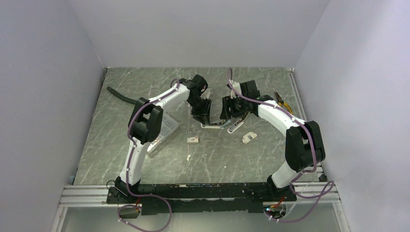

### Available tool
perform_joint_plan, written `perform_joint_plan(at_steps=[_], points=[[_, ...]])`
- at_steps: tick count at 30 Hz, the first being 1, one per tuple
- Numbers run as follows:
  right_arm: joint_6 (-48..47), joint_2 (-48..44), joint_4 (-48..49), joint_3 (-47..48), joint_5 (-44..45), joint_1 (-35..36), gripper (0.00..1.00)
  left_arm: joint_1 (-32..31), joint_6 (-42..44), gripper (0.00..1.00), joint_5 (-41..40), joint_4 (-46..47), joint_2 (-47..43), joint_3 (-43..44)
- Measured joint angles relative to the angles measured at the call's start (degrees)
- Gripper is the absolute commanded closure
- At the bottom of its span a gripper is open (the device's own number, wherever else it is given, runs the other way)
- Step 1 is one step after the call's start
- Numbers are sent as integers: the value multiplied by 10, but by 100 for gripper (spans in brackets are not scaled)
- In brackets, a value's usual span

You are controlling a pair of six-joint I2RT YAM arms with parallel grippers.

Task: Load the staples into the stapler
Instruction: Adjust the staple in the stapler.

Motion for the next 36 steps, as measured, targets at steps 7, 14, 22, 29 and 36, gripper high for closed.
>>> perform_joint_plan(at_steps=[7, 14, 22, 29, 36], points=[[0, 0, -3, 1, 0, -1, 42, 0, 0, 63, -1, -5, 0, 10], [0, 0, -3, 1, 0, -3, 42, -1, 0, 63, 2, -5, 7, 16], [0, 0, -3, 1, 0, -3, 42, -1, 0, 62, 8, -6, 14, 22], [0, 0, -4, 2, -3, -4, 42, -2, 0, 62, 9, -7, 15, 25], [-5, 0, -8, 20, -6, -5, 42, -2, 2, 62, 9, -7, 15, 26]])
